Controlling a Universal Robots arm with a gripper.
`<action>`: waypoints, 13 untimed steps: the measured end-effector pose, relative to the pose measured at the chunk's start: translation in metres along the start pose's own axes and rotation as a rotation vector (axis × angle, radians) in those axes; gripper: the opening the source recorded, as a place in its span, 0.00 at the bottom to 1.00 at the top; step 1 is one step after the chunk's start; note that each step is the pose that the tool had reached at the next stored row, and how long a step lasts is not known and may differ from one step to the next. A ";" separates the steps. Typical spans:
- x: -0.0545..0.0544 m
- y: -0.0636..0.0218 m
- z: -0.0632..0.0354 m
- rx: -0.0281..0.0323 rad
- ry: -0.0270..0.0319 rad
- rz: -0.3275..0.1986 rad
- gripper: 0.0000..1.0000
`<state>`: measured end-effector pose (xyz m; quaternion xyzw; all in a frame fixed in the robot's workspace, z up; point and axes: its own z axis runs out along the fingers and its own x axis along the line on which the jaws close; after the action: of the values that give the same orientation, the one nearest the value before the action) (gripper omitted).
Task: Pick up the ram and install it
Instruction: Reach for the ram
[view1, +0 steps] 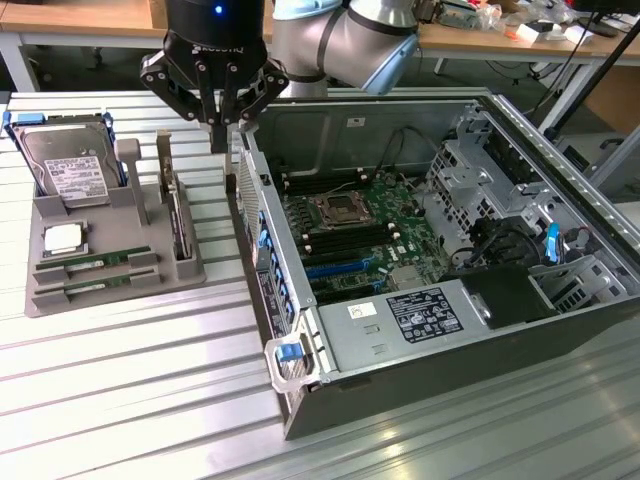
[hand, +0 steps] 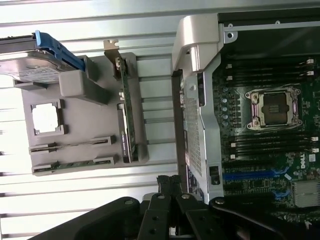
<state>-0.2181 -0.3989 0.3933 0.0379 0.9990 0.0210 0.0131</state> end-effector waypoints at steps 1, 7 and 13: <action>0.001 -0.0001 0.0000 0.0000 0.0000 0.000 0.11; 0.006 -0.0005 -0.0002 0.0000 0.0000 0.000 0.11; 0.011 -0.0008 -0.0003 0.0000 0.0000 0.000 0.11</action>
<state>-0.2290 -0.3989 0.3933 0.0378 0.9990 0.0210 0.0131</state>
